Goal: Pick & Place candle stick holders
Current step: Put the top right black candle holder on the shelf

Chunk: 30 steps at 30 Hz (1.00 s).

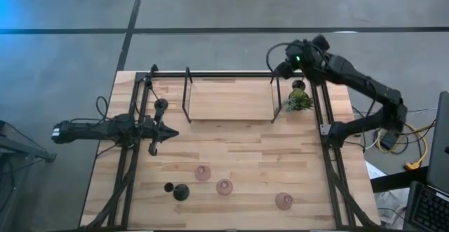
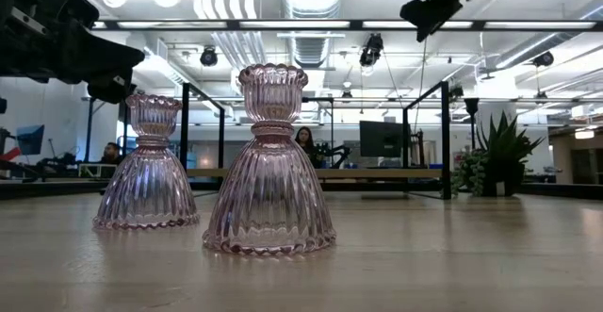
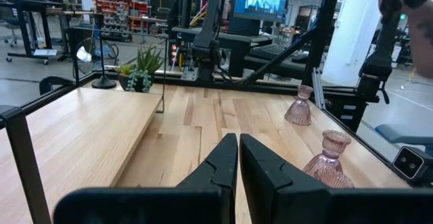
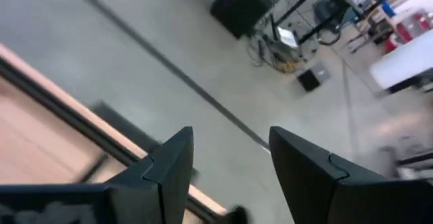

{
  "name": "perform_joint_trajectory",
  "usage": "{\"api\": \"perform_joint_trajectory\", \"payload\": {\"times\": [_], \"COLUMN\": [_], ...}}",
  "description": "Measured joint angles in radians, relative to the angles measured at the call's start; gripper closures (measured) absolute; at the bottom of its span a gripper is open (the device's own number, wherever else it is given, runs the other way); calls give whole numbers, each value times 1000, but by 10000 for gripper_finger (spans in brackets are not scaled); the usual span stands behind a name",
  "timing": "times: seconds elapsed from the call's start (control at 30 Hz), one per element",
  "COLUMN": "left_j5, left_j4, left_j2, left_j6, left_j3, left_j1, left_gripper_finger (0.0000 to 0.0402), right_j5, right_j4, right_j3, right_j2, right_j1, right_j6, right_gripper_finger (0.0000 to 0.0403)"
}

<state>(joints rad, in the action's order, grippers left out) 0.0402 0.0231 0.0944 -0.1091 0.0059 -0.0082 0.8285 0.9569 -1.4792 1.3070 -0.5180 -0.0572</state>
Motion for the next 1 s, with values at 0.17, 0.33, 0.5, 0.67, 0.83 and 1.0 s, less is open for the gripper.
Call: {"api": "perform_joint_trajectory", "payload": {"times": [0.17, 0.33, 0.5, 0.67, 0.83, 1.0], "left_j5": [0, 0, 0, 0, 0, 0], "left_j4": [0, 0, 0, 0, 0, 0], "left_j2": [0, 0, 0, 0, 0, 0], "left_j6": [0, 0, 0, 0, 0, 0], "left_j3": [0, 0, 0, 0, 0, 0], "left_j1": [0, 0, 0, 0, 0, 0], "left_gripper_finger": [378, 378, 378, 378, 378, 378], "right_j5": [-130, -504, -616, -625, -631, -631], "right_j4": [293, 502, 608, 615, 615, 608], "right_j3": [-231, -387, -450, -421, -346, -266], "right_j2": [112, 214, 303, 335, 326, 325], "right_j1": [-107, -282, -416, -484, -514, -517], "right_j6": [-9, -6, -29, -47, -48, -56], "right_gripper_finger": [217, 217, 217, 217, 217, 217]}}
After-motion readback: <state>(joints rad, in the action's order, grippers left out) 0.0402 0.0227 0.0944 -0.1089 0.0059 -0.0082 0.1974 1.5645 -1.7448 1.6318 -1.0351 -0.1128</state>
